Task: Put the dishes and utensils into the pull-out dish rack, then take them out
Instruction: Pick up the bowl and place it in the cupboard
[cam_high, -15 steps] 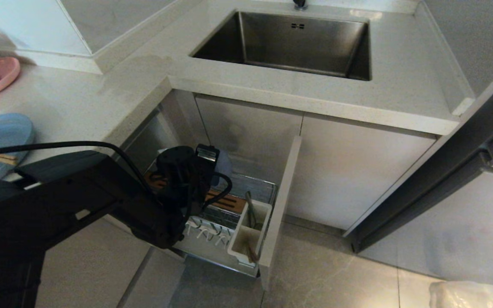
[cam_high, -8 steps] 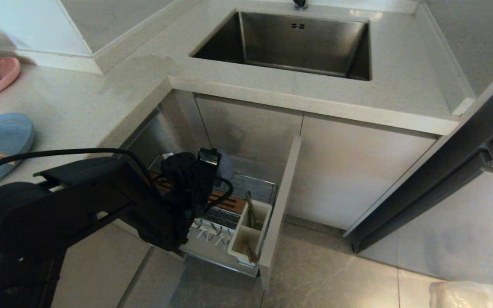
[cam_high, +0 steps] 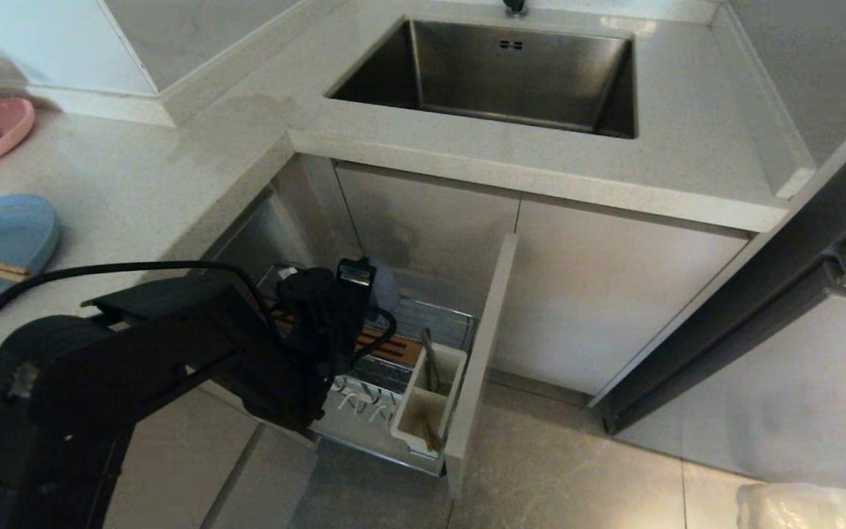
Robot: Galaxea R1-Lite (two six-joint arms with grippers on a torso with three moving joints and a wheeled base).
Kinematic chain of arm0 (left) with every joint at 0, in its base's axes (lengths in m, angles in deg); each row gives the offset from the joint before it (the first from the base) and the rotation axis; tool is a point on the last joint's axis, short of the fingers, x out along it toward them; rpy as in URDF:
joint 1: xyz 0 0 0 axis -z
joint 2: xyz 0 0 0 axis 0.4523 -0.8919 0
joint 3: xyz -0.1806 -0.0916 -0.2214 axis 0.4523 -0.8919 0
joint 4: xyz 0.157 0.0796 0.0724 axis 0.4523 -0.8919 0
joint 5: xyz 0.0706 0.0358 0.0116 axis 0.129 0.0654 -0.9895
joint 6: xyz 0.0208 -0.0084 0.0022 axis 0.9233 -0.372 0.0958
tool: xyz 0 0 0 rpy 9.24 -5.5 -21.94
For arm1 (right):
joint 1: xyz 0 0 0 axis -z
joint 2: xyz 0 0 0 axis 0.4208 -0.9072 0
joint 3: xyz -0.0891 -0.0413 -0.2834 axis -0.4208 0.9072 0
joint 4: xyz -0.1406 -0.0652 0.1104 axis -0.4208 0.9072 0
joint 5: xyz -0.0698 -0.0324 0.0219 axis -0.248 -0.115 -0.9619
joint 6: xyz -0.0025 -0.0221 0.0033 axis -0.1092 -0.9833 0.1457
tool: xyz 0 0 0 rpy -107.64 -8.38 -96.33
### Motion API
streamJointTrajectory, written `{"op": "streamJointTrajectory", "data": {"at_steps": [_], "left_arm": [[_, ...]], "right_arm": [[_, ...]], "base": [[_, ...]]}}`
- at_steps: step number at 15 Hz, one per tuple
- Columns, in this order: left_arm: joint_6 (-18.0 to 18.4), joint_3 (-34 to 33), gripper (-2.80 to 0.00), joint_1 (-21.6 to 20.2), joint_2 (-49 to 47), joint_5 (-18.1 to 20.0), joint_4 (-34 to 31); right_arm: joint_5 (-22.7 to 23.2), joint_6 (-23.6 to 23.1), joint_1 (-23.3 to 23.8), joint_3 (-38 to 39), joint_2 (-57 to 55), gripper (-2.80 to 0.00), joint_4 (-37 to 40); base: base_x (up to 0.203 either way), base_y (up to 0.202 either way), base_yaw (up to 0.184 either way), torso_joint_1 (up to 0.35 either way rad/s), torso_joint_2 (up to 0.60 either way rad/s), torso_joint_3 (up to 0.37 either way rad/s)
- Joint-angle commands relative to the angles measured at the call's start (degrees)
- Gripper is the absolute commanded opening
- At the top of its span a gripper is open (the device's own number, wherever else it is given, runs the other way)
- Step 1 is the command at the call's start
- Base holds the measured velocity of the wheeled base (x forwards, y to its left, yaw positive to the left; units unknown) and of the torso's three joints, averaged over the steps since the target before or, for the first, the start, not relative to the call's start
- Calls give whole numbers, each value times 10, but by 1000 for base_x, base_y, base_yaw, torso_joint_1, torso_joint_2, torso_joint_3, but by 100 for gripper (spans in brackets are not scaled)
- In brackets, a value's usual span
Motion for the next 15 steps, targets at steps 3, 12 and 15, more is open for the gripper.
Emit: {"op": "streamJointTrajectory", "data": {"at_steps": [3,12,15], "left_arm": [[9,10,-280,-3,-17,-3,5],[7,20,-280,-9,-29,-2,2],[5,19,-280,-9,-32,0,1]], "right_arm": [[0,0,0,0,-1,-280,0],[0,0,0,0,0,-280,0],[0,0,0,0,-1,-280,0]], "base": [[0,0,0,0,0,0],[0,0,0,0,0,0],[0,0,0,0,0,0]]}}
